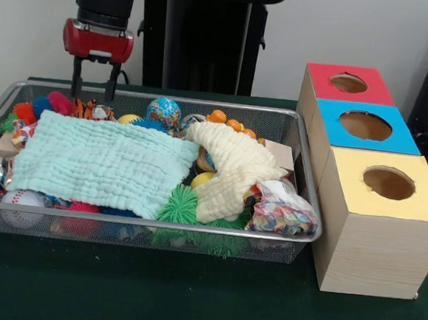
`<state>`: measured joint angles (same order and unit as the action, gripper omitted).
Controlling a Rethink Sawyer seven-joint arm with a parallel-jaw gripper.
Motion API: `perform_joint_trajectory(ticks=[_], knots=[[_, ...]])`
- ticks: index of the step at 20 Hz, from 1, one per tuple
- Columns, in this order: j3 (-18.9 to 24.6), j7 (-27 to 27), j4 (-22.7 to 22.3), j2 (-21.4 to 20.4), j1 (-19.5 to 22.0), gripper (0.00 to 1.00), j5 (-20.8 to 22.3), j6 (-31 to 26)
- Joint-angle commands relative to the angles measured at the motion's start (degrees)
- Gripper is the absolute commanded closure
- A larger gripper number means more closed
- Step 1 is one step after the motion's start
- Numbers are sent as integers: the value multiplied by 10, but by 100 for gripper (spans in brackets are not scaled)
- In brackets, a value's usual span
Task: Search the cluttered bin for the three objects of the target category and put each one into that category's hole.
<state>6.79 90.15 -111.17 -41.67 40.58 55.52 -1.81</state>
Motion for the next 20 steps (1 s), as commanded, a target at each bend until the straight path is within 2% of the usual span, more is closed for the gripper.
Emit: perform_joint_trajectory(ticks=[1, 20], knots=[[42, -15, 51, 15, -11, 0, 38, -35], [57, -14, 57, 39, 8, 0, 57, -15]])
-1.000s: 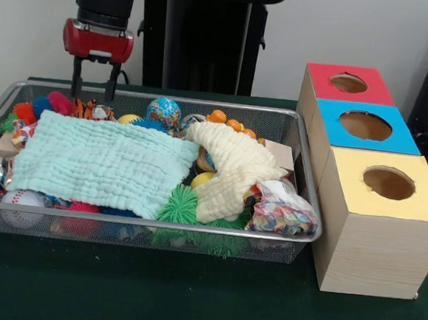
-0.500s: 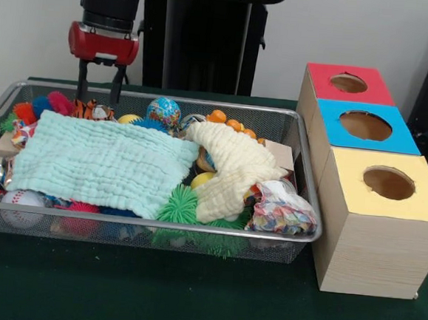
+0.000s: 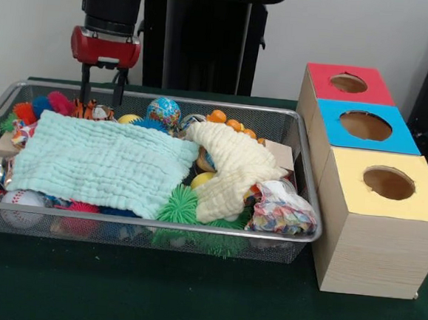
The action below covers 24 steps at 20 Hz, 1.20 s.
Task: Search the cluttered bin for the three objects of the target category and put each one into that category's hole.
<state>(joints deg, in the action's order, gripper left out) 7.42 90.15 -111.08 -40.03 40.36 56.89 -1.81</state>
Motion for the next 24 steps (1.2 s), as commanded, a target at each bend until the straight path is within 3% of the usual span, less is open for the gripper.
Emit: perform_joint_trajectory(ticks=[1, 24], knots=[[50, -13, 56, 23, 10, 0, 45, -14], [47, 10, 68, 38, 9, 0, 80, 15]])
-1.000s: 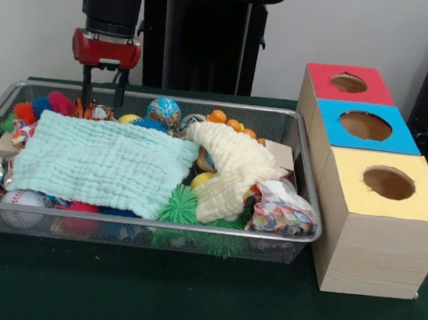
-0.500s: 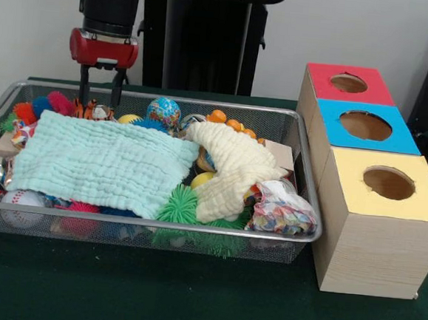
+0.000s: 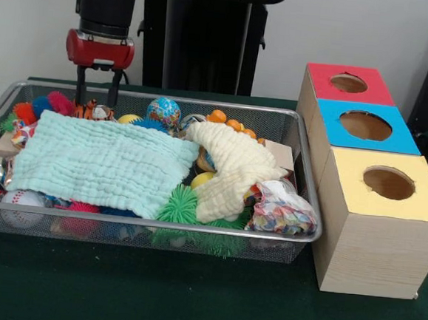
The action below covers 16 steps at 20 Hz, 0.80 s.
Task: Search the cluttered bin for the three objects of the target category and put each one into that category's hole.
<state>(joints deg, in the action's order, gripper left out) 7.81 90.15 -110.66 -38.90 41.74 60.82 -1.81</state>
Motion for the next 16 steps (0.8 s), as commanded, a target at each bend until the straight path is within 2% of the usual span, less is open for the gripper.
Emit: perform_joint_trajectory(ticks=[1, 10, 16], knots=[[38, 13, 65, 28, -9, 0, 42, 20], [6, 31, 74, 36, -37, 0, 39, 44], [18, 27, 73, 39, -26, 0, 38, 39]])
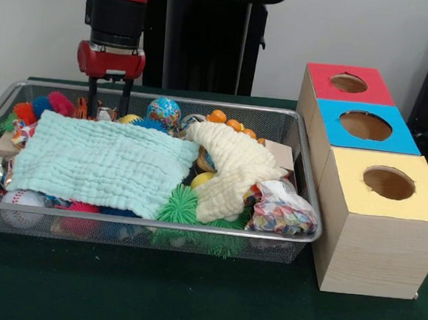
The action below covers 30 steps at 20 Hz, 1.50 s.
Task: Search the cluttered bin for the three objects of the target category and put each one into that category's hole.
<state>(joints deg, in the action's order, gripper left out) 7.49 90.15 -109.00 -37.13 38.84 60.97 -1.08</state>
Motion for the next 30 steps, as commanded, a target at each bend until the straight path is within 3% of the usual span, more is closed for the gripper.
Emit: perform_joint_trajectory(ticks=[1, 5, 6, 14, 21, 30], knots=[[23, 27, 57, 21, 4, 0, 36, 30], [29, 20, 57, 20, 8, 0, 40, 26], [44, 16, 52, 18, 21, 100, 40, 23], [43, 15, 52, 18, 18, 100, 52, 25], [75, 5, 28, -3, 42, 100, 37, -6], [171, -51, -73, -123, 110, 100, -43, -96]])
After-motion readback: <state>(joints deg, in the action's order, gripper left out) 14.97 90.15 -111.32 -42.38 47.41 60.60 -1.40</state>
